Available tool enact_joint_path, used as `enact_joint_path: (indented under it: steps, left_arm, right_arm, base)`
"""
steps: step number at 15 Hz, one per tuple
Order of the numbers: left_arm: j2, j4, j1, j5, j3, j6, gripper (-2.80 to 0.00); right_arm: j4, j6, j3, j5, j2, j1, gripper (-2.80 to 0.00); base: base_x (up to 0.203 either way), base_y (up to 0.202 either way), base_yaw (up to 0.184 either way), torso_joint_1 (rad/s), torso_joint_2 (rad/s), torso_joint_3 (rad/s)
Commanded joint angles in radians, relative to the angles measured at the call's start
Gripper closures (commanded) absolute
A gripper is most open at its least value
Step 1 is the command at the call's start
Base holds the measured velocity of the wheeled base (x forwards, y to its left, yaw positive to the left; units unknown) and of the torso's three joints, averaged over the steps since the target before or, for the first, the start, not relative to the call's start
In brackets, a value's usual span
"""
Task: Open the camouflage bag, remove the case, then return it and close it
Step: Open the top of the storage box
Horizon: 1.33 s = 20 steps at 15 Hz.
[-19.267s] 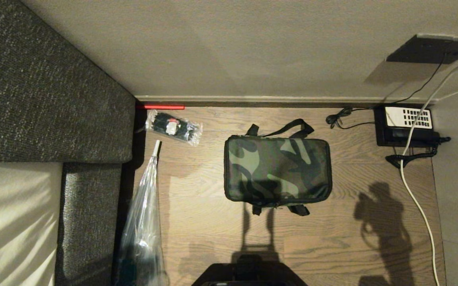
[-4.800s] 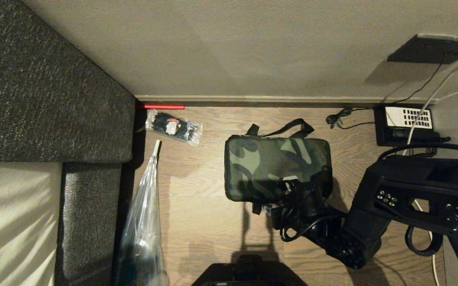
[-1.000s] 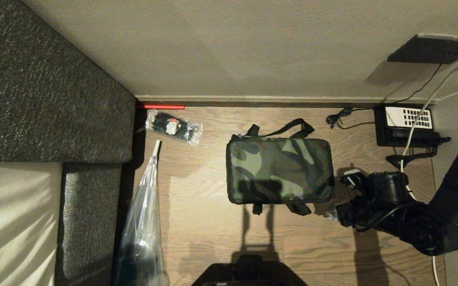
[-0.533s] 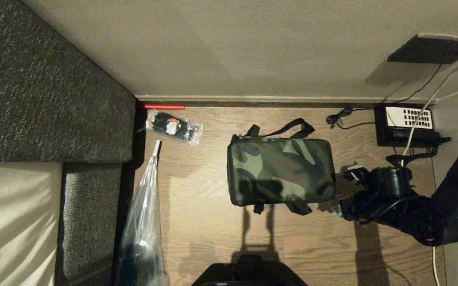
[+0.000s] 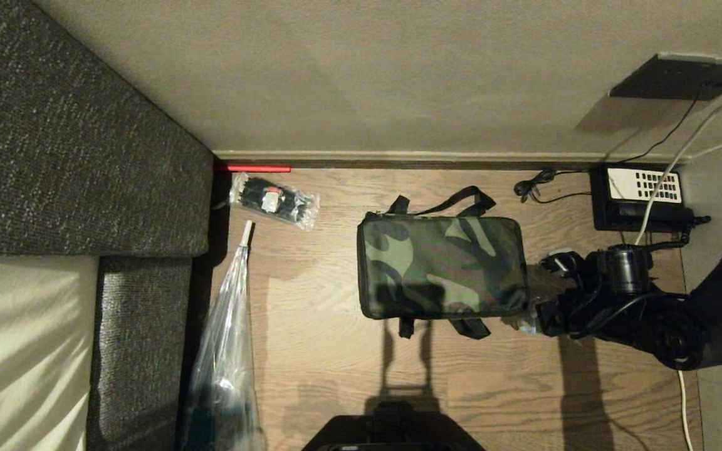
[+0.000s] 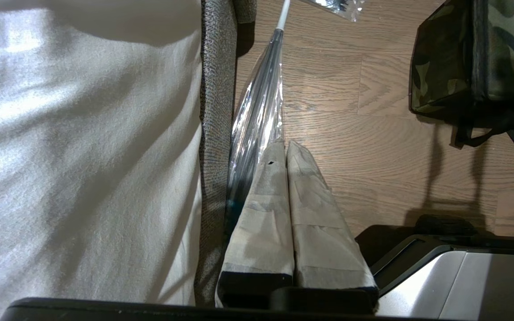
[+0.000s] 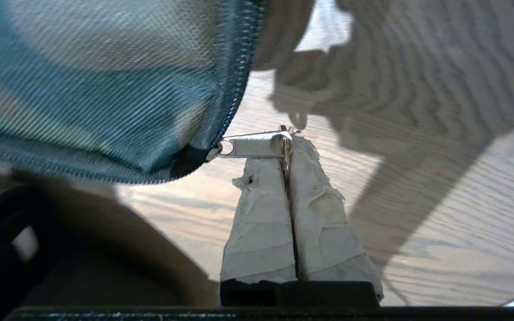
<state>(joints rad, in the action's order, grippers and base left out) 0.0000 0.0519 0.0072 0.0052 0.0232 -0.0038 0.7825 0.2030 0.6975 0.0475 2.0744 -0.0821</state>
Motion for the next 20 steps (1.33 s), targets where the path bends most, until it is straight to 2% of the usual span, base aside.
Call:
enact_joint_path:
  steps: [1,11,14,20]
  left_arm:
    - [0.0,0.0,0.0,-0.001,0.0,-0.001,0.0]
    - [0.0,0.0,0.0,-0.001,0.0,-0.001,0.0]
    - [0.0,0.0,0.0,0.0,0.0,-0.001,0.0]
    - [0.0,0.0,0.0,-0.001,0.0,-0.001,0.0]
  right_arm:
    - [0.0,0.001,0.017,0.008,-0.03,-0.013,0.0]
    - [0.007,0.019,0.0,0.025,-0.025,-0.019,0.0]
    - [-0.007,0.097,-0.029,0.026,-0.027,0.039,0.0]
    - [-0.048,0.119,-0.027,0.028,-0.039,0.07,0.0]
  base:
    - [0.0,0.0,0.0,0.0,0.0,0.0]
    - [0.0,0.0,0.0,0.0,0.0,0.0]
    - [0.0,0.0,0.0,0.0,0.0,0.0]
    - [0.0,0.0,0.0,0.0,0.0,0.0]
